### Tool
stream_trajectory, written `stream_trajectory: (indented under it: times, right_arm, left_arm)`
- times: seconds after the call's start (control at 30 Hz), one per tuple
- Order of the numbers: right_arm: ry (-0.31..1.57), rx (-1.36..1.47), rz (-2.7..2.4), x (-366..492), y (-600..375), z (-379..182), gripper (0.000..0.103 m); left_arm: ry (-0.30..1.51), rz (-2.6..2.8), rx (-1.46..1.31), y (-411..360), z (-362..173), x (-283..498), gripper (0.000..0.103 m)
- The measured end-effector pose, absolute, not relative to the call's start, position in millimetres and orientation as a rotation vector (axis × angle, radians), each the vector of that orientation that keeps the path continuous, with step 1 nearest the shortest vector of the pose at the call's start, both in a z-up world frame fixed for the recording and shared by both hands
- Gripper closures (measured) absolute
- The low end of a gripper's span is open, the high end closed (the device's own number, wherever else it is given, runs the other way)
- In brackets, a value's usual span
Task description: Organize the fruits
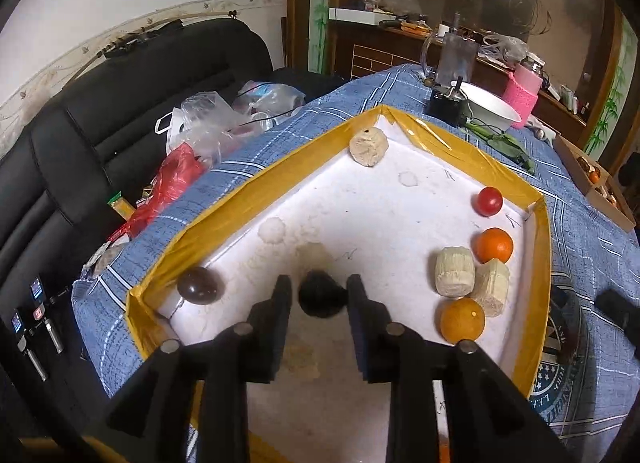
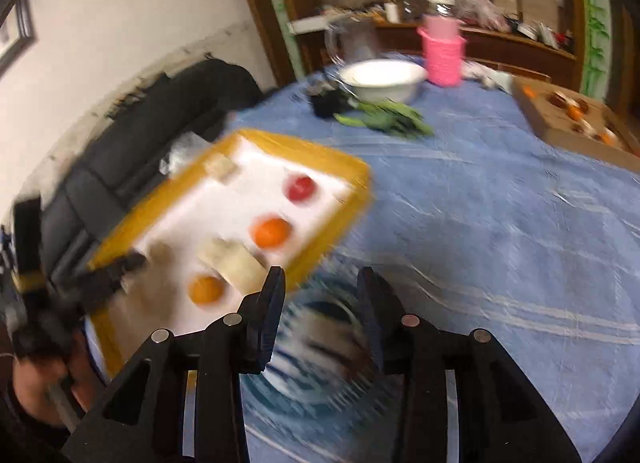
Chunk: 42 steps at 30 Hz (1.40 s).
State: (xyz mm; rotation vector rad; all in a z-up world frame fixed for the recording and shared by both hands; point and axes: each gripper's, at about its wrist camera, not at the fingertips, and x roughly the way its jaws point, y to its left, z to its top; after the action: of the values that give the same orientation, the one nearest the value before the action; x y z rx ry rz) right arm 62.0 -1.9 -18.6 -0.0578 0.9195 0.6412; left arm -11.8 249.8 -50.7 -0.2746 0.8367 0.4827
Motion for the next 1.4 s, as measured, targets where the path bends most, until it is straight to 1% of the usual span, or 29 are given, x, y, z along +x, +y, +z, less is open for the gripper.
stream_trajectory:
  times: [0.07,0.1,0.13,0.17,0.23,0.27,0.33,0.4,0.53,0.63,0.77,0.9,1.0,1.07,1.1,1.13,1.2,1.27,1.33,1.37,1.4]
  right_arm:
    - [0.925,-0.090,0.592,56.5,-11.0,-30.2,0.067]
    - [0.932,-0.074,0.577,56.4,-14.7,-34.5,0.069]
    - [0.948,-0.043,0.582,56.1,-17.5,-38.6,0.073]
    - [0.958,-0.038,0.581,54.8,-17.0,-42.9,0.074]
    - [0.978,-0.095,0.582,51.4,-6.7,-52.8,0.074]
    - [0.949,-0.125,0.571,48.6,-1.2,-54.3,0.077]
    - [0.935,-0.169,0.523,48.4,4.1,-57.6,0.090]
    - [0.937,-0.188,0.516,45.6,4.7,-56.1,0.092]
    - [0.876,-0.292,0.490,27.0,5.0,-59.7,0.092]
    - [0.891,-0.192,0.503,31.1,-10.2,-54.9,0.095]
    - [0.840,-0.111,0.558,36.2,-4.7,-27.1,0.095]
    - [0.815,-0.038,0.663,43.8,24.3,-2.6,0.095]
    - [0.805,-0.050,0.729,42.7,51.4,3.4,0.095]
    - [0.817,-0.029,0.727,43.0,51.9,3.9,0.094]
    - [0.835,-0.048,0.709,41.9,48.9,2.1,0.089]
    - [0.852,-0.108,0.669,39.7,41.7,-2.6,0.078]
    - [0.837,-0.160,0.594,33.3,20.4,-10.9,0.072]
    - [0.887,-0.136,0.534,34.7,-4.0,-25.4,0.072]
    - [0.918,-0.112,0.509,36.9,-14.9,-39.0,0.072]
    - [0.932,-0.112,0.502,37.0,-16.3,-47.0,0.072]
    - [0.944,-0.115,0.503,36.7,-15.4,-51.3,0.072]
  left_arm:
    - [0.832,0.474,-0.272,246.2,-50.3,-10.6,0.072]
    - [0.834,0.462,-0.271,244.0,-50.4,-10.2,0.072]
    - [0.835,0.455,-0.262,241.3,-50.2,-10.0,0.072]
    - [0.836,0.453,-0.252,239.0,-50.0,-9.7,0.072]
    - [0.829,0.446,-0.237,236.2,-49.4,-10.1,0.072]
    - [0.829,0.447,-0.235,236.1,-49.6,-9.6,0.072]
    - [0.835,0.441,-0.237,236.1,-50.6,-8.9,0.072]
    - [0.834,0.438,-0.231,235.3,-51.0,-9.5,0.072]
    - [0.833,0.434,-0.242,236.2,-54.6,-10.7,0.072]
    - [0.823,0.436,-0.249,238.5,-54.9,-15.0,0.074]
    - [0.821,0.441,-0.262,243.5,-53.2,-16.0,0.074]
    - [0.816,0.444,-0.256,244.4,-52.9,-14.8,0.074]
    - [0.824,0.452,-0.263,247.7,-55.4,-13.0,0.074]
    - [0.832,0.454,-0.272,249.4,-56.3,-12.2,0.074]
    - [0.834,0.444,-0.273,249.0,-56.3,-11.8,0.074]
    - [0.833,0.441,-0.266,247.6,-56.1,-11.1,0.074]
    - [0.823,0.439,-0.258,244.9,-56.3,-10.4,0.074]
    - [0.827,0.444,-0.255,243.0,-58.7,-7.9,0.074]
    - [0.843,0.448,-0.251,241.0,-62.4,-5.4,0.070]
    - [0.848,0.447,-0.246,240.0,-63.4,-5.4,0.063]
    - [0.848,0.450,-0.242,239.1,-64.0,-6.2,0.053]
